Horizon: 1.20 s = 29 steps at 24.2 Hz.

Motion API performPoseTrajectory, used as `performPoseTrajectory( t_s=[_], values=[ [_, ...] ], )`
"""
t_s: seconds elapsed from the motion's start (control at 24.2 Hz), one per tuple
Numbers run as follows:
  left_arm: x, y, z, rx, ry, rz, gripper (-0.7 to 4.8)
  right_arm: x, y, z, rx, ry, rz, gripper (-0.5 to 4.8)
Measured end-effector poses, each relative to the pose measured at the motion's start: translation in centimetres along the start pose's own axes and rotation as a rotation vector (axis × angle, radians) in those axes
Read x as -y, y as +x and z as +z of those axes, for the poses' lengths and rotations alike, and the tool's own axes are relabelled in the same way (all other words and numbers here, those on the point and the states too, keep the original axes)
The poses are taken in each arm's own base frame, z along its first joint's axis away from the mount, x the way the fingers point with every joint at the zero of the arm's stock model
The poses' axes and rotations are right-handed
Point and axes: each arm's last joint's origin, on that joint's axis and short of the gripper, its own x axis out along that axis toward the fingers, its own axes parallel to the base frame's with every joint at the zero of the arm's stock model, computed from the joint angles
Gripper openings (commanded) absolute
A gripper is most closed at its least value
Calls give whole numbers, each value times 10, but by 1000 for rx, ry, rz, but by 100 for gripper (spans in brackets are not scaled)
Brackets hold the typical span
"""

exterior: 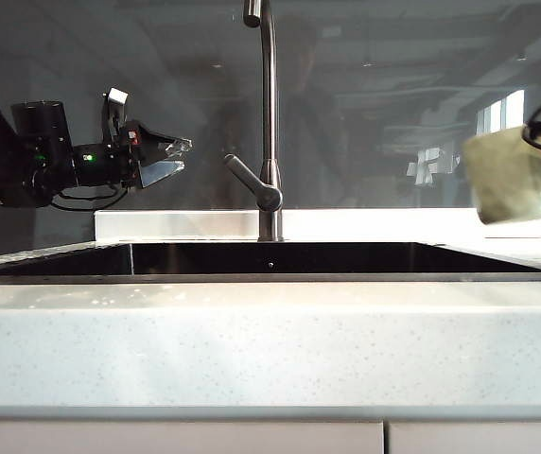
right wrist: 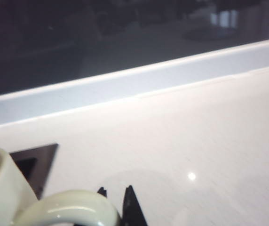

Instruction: Pick up the mug next to the sink, go to the faucet to get some water, pour the water into the sink, and finally put the mug back to its place.

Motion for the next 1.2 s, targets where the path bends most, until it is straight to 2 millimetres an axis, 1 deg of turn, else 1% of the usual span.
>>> performPoseTrajectory(
  t_s=[0.12, 0.29, 0.37, 0.66, 0.74, 1.2],
  values=[
    [0, 0, 0, 0, 0, 0, 479, 7, -8, -9, 0, 4, -19, -3],
    [0, 0, 0, 0, 0, 0, 479, 10, -11, -13, 16, 6, -21, -3],
    [0, 0, 0, 0, 0, 0, 479, 12, -11, -15, 26, 8, -23, -3],
    [0, 0, 0, 0, 0, -1, 479, 16, -7, -36, 30, 11, -25, -3],
    [0, 0, 0, 0, 0, -1, 479, 17, -6, -39, 43, 13, -23, -3],
    [0, 0, 0, 0, -1, -1, 479, 17, -6, -39, 44, 12, -23, -1]
  ],
)
